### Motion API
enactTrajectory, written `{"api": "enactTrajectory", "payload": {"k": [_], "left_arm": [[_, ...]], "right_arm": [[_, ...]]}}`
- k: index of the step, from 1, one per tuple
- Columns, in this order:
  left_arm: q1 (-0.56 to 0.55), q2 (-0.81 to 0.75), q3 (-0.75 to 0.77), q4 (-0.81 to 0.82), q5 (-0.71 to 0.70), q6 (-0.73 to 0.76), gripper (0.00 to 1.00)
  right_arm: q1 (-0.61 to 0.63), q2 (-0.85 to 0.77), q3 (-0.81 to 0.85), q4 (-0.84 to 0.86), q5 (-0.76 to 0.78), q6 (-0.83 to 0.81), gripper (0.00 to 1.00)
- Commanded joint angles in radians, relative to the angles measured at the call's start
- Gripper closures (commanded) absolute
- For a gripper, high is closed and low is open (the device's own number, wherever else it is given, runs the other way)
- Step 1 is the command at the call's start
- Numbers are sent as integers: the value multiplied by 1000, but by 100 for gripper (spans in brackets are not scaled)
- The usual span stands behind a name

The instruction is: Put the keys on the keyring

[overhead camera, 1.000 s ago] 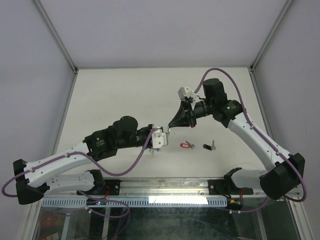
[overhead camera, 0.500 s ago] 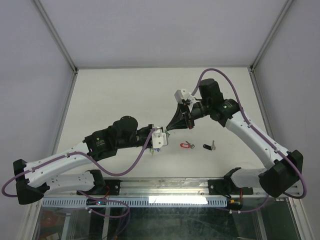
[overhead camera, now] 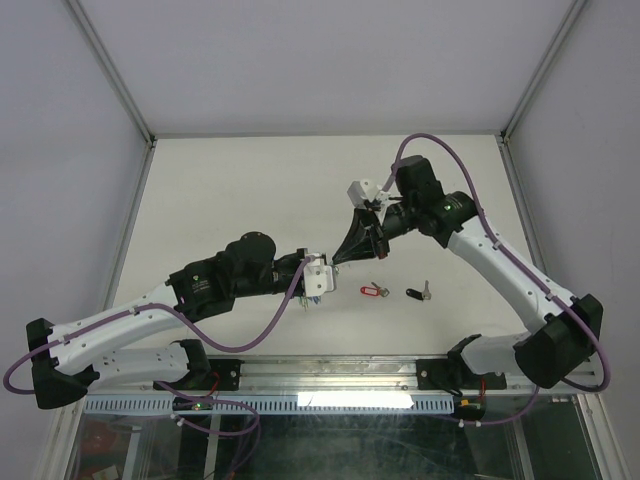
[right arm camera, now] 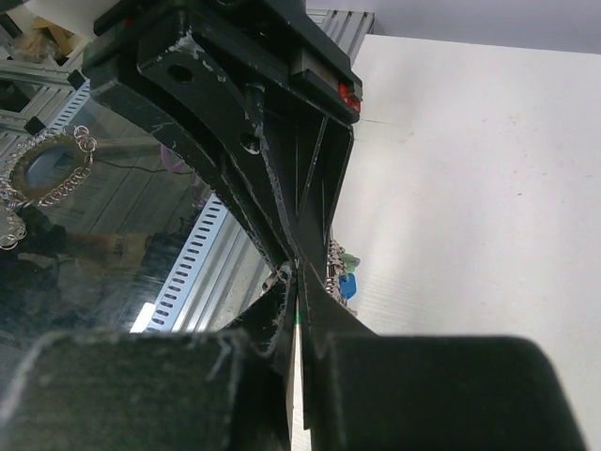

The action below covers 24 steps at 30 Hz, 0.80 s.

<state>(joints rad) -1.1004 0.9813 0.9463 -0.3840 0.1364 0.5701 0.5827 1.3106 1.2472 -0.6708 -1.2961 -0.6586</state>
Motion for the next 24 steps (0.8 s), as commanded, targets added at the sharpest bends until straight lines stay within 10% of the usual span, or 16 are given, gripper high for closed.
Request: {"api": "enactTrajectory", "payload": {"k": [1,24], "left_arm": [[-7,-12,47,48,12,17,100],[-7,-12,45,48,2,20,100]], "right_arm": [[12,19,67,-75,-39,-77,100],[32,45,131,-266,-49,-208,100]]}}
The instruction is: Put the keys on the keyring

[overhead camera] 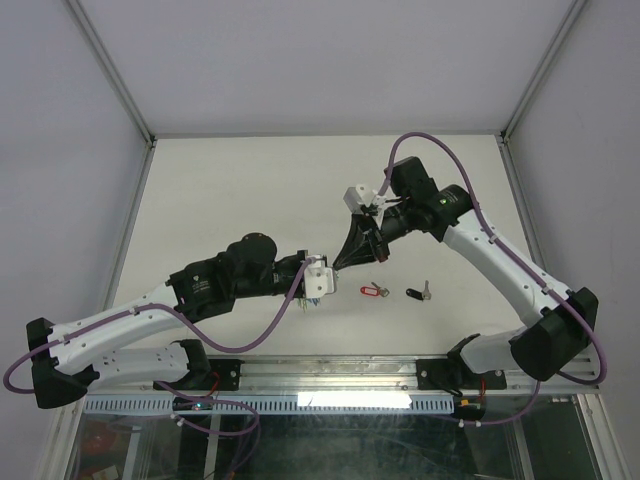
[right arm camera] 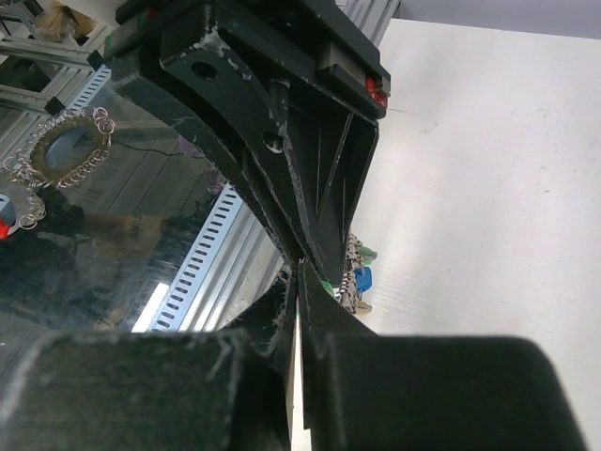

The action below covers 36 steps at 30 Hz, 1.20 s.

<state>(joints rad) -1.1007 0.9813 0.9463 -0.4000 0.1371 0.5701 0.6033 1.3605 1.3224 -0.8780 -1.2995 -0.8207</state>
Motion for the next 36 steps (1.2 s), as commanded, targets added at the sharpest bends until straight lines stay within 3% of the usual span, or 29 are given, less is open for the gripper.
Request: {"api": "enactTrajectory", "payload": {"k": [1,36], "left_arm": [[-6,-12,45,64,1,20,100],[-7,-9,65,64,-106,-13,100]], "right_arm": [[12,-2,58,-67,-42,-49,100],[64,-41,80,-200,81,-65,100]]}}
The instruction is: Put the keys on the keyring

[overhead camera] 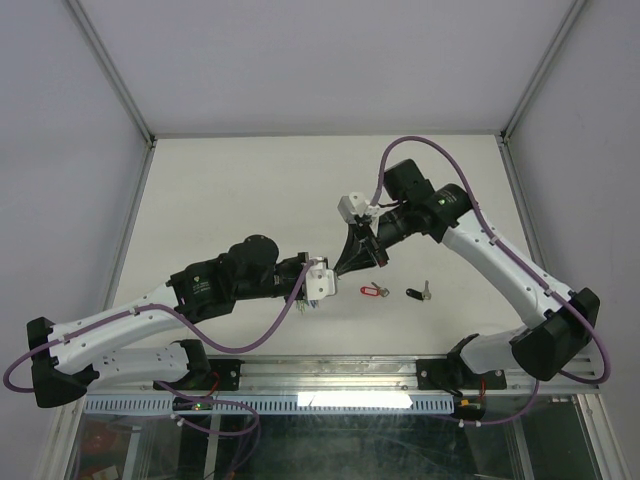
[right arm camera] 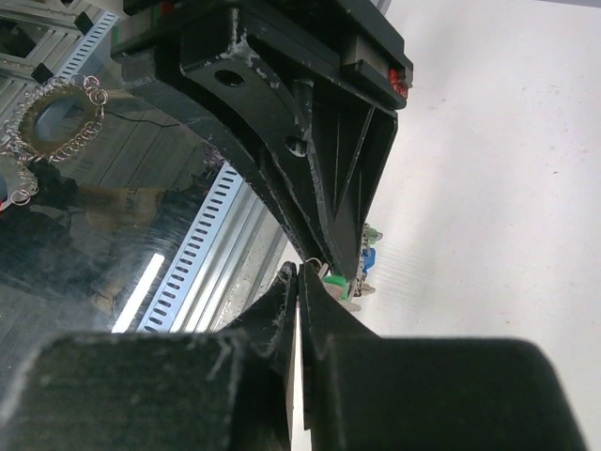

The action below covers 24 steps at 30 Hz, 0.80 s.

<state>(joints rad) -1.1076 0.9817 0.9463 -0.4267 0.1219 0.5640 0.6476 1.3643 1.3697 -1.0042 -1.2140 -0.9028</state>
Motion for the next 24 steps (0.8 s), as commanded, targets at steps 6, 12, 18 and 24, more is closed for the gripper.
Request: {"api": "enactTrajectory", "payload": {"k": [6,12,18,24], "left_arm": [[0,-6,69,91,-111,-12,100],[0,-3,71,91,-118,-14,100],[0,1,71,91,-129,-15,100],[1,-4,63,104,-150,-16,100]], "right_arm": [[24,-57,31,-83,10,22,100],[27,-67,19,-62,12,39,100],[29,-95,-30,69,15,126,91],[26,-197,-131,298,81,313,80]]}}
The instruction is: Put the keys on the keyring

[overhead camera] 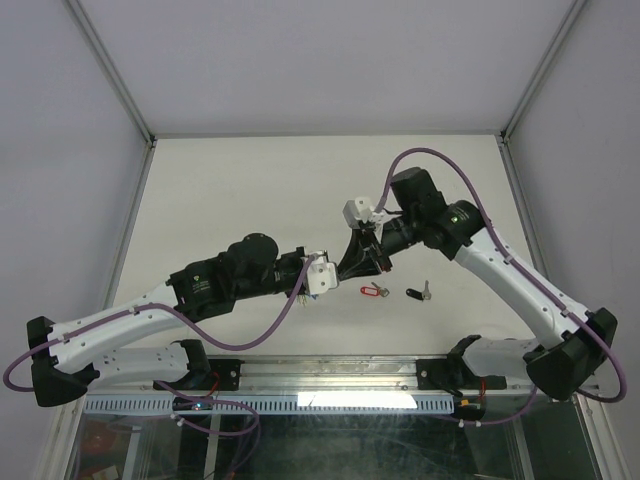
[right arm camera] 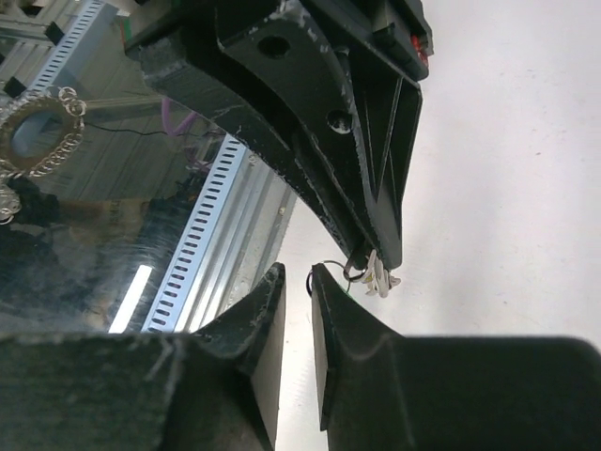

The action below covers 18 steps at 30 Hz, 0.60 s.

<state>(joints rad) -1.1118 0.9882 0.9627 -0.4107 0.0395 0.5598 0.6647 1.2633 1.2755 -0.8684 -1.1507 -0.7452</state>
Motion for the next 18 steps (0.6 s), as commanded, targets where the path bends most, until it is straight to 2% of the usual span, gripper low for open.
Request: {"api": "enactTrajectory", "payload": {"k": [1,4,9,18], "left_arm": [[5,-12,46,89,-71,-12,100],[6,-15,42,95,-77,-12,100],[6,-26,32,113,-93,-15,100],[12,-39,23,134,-100,-21,100]], "right_arm": [[10,-116,-51,199,48,188,80],[9,-184,-115,323,151,306,77],[9,-292,-208,495,291,483,67],[10,-376,-297,612,491,608,63]]}}
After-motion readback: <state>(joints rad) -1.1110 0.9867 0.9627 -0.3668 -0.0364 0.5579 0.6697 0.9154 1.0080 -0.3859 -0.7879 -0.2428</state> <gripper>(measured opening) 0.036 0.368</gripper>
